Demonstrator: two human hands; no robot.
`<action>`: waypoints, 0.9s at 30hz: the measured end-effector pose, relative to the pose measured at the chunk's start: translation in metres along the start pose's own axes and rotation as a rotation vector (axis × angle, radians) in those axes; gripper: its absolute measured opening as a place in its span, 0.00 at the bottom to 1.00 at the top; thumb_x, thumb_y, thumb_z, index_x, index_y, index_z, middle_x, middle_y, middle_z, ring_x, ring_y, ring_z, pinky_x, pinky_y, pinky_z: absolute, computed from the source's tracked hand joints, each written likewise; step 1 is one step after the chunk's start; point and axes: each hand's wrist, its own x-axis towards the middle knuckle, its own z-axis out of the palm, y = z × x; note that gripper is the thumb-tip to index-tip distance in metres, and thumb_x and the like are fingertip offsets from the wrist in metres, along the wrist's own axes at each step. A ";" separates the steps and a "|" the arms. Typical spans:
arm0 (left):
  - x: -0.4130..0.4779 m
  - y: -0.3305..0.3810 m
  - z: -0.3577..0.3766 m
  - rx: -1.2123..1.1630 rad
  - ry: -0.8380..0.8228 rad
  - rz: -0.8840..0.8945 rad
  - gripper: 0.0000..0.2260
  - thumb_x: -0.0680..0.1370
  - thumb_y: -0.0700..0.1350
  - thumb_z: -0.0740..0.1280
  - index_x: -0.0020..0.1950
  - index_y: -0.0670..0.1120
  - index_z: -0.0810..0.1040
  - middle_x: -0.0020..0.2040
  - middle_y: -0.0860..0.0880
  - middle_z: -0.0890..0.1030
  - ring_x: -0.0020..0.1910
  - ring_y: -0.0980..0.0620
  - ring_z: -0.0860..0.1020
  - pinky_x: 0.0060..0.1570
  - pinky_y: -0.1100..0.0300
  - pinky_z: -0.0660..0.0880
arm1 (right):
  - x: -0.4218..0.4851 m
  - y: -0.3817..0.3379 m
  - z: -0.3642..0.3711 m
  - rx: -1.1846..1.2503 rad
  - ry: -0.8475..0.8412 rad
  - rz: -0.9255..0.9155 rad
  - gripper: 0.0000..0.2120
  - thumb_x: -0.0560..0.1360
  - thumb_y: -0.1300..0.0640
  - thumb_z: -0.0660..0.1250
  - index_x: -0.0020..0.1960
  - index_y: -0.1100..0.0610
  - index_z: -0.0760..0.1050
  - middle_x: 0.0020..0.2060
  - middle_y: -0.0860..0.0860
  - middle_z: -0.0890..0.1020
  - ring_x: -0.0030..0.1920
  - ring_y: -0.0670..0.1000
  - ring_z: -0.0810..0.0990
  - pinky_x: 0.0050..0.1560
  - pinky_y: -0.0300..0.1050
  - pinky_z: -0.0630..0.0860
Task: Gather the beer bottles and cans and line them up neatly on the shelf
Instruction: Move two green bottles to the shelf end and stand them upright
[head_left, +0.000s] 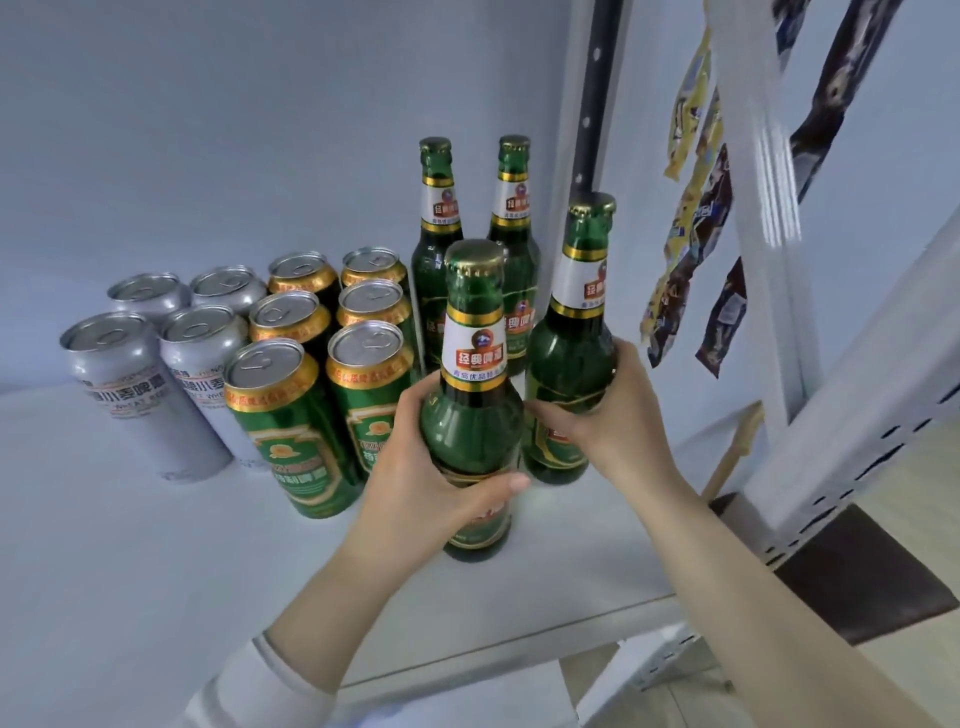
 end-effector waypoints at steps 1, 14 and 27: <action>0.000 0.006 -0.006 0.018 -0.008 0.015 0.43 0.54 0.62 0.75 0.64 0.59 0.59 0.54 0.71 0.69 0.51 0.83 0.67 0.45 0.85 0.65 | -0.001 0.002 0.001 0.018 0.000 -0.003 0.42 0.57 0.46 0.78 0.65 0.53 0.64 0.60 0.51 0.75 0.61 0.51 0.75 0.60 0.54 0.74; 0.060 0.098 -0.059 0.312 -0.223 0.104 0.09 0.68 0.49 0.72 0.47 0.56 0.77 0.47 0.56 0.84 0.48 0.60 0.81 0.53 0.59 0.77 | -0.030 0.056 0.014 0.242 0.021 0.057 0.30 0.65 0.65 0.75 0.60 0.46 0.67 0.52 0.41 0.73 0.53 0.33 0.75 0.54 0.32 0.72; 0.120 0.078 -0.050 0.340 -0.081 0.157 0.14 0.71 0.46 0.71 0.54 0.42 0.77 0.52 0.44 0.82 0.52 0.47 0.80 0.56 0.46 0.76 | 0.009 0.052 0.035 0.279 0.021 0.109 0.32 0.65 0.65 0.75 0.65 0.55 0.69 0.56 0.49 0.73 0.54 0.46 0.74 0.51 0.38 0.72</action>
